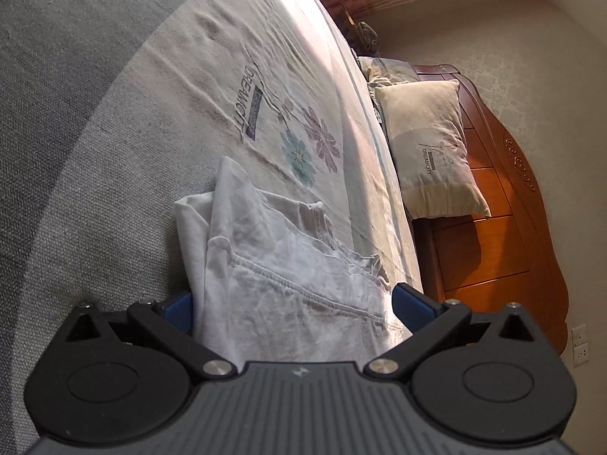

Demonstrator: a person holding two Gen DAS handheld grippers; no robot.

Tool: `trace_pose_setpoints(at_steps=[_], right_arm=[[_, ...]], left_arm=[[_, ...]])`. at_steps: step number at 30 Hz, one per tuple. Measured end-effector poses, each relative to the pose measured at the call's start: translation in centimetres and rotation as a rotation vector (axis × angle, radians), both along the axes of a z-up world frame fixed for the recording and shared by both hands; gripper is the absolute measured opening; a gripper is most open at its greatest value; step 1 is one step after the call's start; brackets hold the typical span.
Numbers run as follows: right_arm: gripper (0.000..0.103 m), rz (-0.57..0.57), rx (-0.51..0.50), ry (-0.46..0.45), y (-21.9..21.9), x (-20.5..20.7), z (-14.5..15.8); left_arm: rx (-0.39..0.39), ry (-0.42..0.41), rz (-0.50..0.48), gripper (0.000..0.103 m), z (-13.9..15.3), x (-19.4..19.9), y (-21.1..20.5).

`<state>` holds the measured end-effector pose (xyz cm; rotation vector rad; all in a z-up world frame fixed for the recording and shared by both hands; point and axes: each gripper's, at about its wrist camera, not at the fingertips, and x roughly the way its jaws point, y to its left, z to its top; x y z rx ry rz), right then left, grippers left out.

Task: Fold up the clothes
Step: 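Roll the left gripper and move it to the folded shirt's end edge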

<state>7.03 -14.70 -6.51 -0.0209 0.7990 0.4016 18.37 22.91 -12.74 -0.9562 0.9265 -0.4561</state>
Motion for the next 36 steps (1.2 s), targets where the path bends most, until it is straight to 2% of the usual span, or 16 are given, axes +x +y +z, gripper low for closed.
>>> trace_pose_setpoints(at_steps=[5, 7, 13, 19, 33, 35, 36], right_arm=[[0.103, 0.012, 0.007, -0.003, 0.0, 0.0, 0.0], [0.103, 0.012, 0.017, 0.005, -0.1, 0.1, -0.1], [0.103, 0.014, 0.018, -0.014, -0.2, -0.2, 0.3], [0.103, 0.002, 0.032, -0.02, -0.8, -0.3, 0.5], [0.103, -0.012, 0.043, -0.001, -1.5, 0.1, -0.5], [0.103, -0.02, 0.047, 0.006, -1.7, 0.1, -0.7], [0.103, -0.023, 0.048, 0.01, -1.8, 0.2, -0.8]], left_arm=[[-0.008, 0.042, -0.107, 0.102, 0.1, -2.0, -1.5], [0.026, 0.039, -0.124, 0.102, 0.0, -1.8, -1.9], [-0.023, 0.053, -0.06, 0.102, -0.6, 1.2, -1.3], [-0.038, 0.042, -0.154, 0.102, -0.7, -0.7, -1.7], [-0.044, -0.041, -0.277, 0.103, -0.9, 0.0, -1.8], [-0.023, -0.049, -0.286, 0.098, -0.9, 0.0, -1.8], [-0.001, -0.039, -0.278, 0.089, -0.9, 0.0, -1.7]])
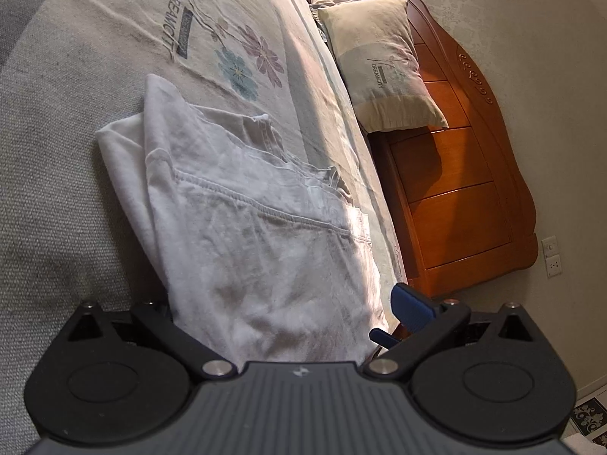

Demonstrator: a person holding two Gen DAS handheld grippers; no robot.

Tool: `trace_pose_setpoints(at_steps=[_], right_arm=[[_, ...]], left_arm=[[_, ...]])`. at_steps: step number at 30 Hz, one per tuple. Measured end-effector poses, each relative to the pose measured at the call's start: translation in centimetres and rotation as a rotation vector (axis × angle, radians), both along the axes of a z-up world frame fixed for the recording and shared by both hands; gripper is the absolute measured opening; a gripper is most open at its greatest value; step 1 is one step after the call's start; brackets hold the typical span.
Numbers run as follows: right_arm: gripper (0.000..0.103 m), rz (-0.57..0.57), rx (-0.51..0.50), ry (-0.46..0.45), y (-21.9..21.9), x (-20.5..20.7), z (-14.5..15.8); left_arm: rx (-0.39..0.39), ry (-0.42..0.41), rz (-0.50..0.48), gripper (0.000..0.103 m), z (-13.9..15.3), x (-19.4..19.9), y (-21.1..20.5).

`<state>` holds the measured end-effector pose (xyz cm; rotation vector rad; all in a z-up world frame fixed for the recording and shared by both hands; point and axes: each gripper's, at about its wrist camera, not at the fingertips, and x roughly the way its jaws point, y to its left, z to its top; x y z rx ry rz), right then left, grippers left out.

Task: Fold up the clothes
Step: 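Roll the left gripper and move it to the folded shirt's end edge, then close the left gripper on the shirt's end edge and lift it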

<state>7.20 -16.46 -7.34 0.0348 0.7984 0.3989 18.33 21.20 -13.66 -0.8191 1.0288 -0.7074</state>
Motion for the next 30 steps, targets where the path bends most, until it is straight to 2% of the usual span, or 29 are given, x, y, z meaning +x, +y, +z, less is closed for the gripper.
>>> trace_pose_setpoints(at_steps=[2, 4, 5, 6, 7, 8, 13, 19, 22, 28, 30], right_arm=[[0.103, -0.007, 0.002, 0.007, -0.1, 0.1, -0.2], [0.103, -0.008, 0.003, 0.008, -0.2, 0.1, -0.3], [0.103, -0.008, 0.004, 0.008, -0.3, 0.1, -0.3], [0.103, -0.009, 0.005, 0.007, -0.3, 0.1, -0.3], [0.103, -0.01, 0.006, 0.006, -0.3, 0.0, -0.3], [0.103, -0.011, 0.005, 0.006, -0.3, 0.0, -0.4], [0.103, -0.019, 0.0, 0.012, -0.6, 0.1, -0.4], [0.103, -0.004, 0.049, 0.004, -1.0, 0.9, 0.4], [0.103, 0.001, 0.129, 0.015, -1.6, 2.5, 1.3], [0.103, 0.023, 0.344, 0.067, -1.7, 7.0, 1.9], [0.103, 0.022, 0.386, 0.096, -1.2, 8.7, 1.6]], left_arm=[[0.046, 0.016, 0.018, 0.077, -0.1, 0.0, 0.2], [0.061, 0.07, 0.067, 0.052, -1.0, 0.0, 1.3], [0.068, 0.098, 0.093, 0.025, -1.5, -0.1, 1.9], [0.072, 0.136, 0.122, 0.013, -2.4, -0.1, 2.4], [0.029, 0.144, 0.138, 0.013, -3.0, -0.4, 2.8], [0.039, 0.135, 0.14, 0.013, -2.9, -0.5, 2.7], [0.135, 0.082, 0.141, 0.013, -1.2, -0.9, 1.5], [0.263, 0.019, 0.136, 0.01, 1.5, -1.3, -0.2], [0.327, -0.013, 0.133, 0.008, 2.8, -1.5, -1.0], [0.328, -0.036, 0.123, 0.008, 4.2, -1.5, -1.5], [0.328, -0.044, 0.12, 0.008, 4.6, -1.5, -1.6]])
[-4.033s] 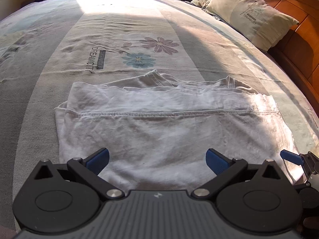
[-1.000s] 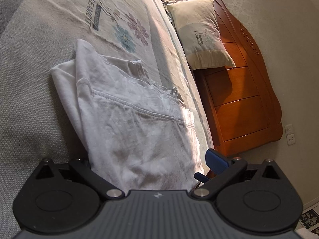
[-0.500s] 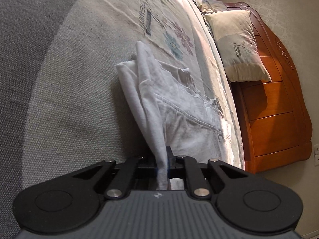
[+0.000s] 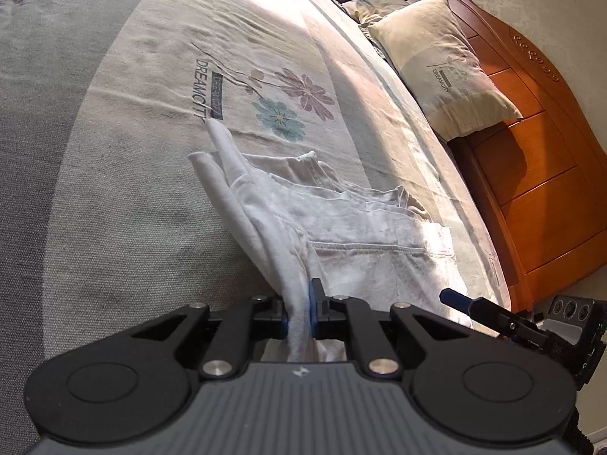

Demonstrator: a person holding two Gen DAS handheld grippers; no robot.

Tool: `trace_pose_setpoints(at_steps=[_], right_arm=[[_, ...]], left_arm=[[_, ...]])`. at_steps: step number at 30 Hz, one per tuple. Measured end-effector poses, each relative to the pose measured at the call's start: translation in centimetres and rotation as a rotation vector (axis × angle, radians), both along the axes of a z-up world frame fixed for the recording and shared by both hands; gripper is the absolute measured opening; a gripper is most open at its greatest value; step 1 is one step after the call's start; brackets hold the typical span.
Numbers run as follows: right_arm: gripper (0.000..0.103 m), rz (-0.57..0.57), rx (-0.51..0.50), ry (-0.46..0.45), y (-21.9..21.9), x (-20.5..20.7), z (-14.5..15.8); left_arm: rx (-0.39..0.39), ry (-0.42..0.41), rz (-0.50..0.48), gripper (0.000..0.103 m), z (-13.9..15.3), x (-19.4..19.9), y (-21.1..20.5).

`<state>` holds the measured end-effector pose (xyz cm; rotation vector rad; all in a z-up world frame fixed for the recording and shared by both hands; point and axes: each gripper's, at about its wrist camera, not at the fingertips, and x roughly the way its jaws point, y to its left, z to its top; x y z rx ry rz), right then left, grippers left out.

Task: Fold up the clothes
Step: 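Close the left gripper on the shirt's end edge and lift it, then carry the lifted end over the shirt body with the left gripper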

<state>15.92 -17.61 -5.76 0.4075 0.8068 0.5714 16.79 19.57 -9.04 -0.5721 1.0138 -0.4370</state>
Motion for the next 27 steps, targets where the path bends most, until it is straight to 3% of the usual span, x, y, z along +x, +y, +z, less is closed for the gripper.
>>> trace_pose_setpoints(at_steps=[6, 16, 22, 27], right_arm=[[0.103, -0.004, 0.049, 0.074, 2.2, 4.0, -1.9], [0.103, -0.034, -0.037, 0.061, 4.6, 8.6, -3.1], [0.103, -0.033, 0.005, 0.138, 2.5, 2.1, -1.1], [0.103, -0.009, 0.026, 0.26, 1.5, -4.5, -3.2]], left_arm=[[0.0, -0.021, -0.013, 0.008, 1.4, -0.1, -0.5], [-0.013, -0.029, -0.011, 0.008, 1.8, -0.1, -0.7], [0.0, -0.032, -0.018, 0.008, 2.3, -0.1, -1.2], [0.016, -0.031, -0.017, 0.008, 3.0, -0.1, -1.9]])
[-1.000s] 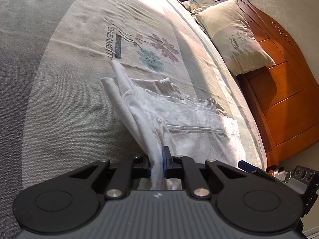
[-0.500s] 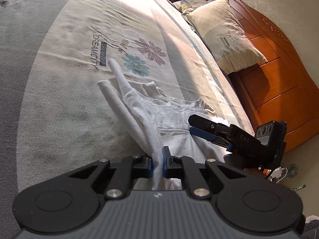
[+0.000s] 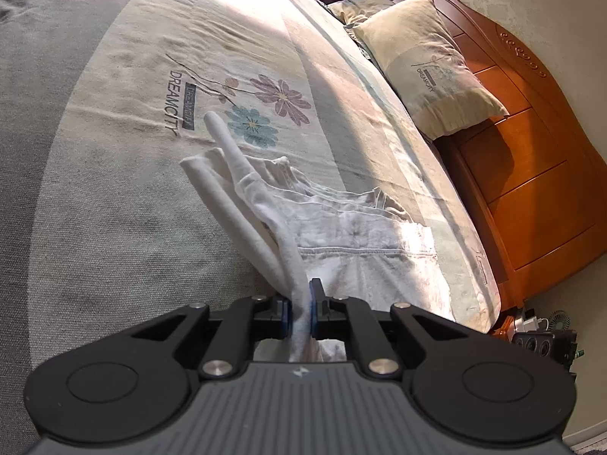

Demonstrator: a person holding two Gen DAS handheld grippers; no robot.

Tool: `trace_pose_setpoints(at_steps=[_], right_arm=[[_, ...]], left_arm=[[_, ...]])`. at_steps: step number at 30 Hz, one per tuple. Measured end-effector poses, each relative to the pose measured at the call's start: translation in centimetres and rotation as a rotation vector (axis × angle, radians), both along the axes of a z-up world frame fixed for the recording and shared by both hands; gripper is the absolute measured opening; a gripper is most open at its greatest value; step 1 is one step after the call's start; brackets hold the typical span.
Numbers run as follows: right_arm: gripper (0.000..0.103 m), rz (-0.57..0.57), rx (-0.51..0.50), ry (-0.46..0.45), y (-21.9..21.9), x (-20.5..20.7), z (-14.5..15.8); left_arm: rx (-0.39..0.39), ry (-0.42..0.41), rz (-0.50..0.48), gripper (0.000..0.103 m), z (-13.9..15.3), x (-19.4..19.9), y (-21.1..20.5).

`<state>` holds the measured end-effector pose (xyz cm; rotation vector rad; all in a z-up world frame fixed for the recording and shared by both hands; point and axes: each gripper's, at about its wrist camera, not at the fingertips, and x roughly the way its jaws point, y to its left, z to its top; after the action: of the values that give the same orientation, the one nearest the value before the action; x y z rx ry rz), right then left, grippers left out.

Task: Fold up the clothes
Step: 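Carry the lifted end over the shirt body with the left gripper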

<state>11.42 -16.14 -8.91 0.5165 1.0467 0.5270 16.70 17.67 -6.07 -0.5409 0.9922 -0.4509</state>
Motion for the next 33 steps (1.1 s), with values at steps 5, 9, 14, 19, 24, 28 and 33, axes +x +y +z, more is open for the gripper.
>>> trace_pose_setpoints(at_steps=[5, 9, 14, 19, 24, 28, 33], right_arm=[[0.103, 0.006, -0.041, -0.012, -0.4, -2.4, 0.6], [0.103, -0.024, -0.043, -0.058, -1.4, -3.1, 1.5], [0.103, -0.003, -0.102, -0.119, -1.7, -4.2, 1.9], [0.103, 0.002, -0.106, -0.175, -2.9, -5.2, 2.7], [0.103, -0.046, -0.106, -0.22, -5.3, -5.7, 3.6], [0.103, -0.082, -0.11, -0.238, -7.4, -6.2, 4.0], [0.103, -0.123, -0.138, -0.262, -9.8, -7.3, 4.5]], left_arm=[[0.01, 0.009, -0.002, 0.008, 0.7, 0.1, -0.9], [0.025, -0.006, -0.027, 0.008, 1.8, 0.2, -2.1], [0.035, -0.045, -0.056, 0.009, 3.5, 0.4, -3.9], [0.027, -0.079, -0.075, 0.009, 5.4, 0.8, -6.1], [0.008, -0.107, -0.12, 0.009, 6.9, 1.3, -9.3], [-0.01, -0.124, -0.149, 0.009, 8.0, 2.0, -11.9], [-0.009, -0.129, -0.198, 0.009, 8.4, 3.0, -15.7]])
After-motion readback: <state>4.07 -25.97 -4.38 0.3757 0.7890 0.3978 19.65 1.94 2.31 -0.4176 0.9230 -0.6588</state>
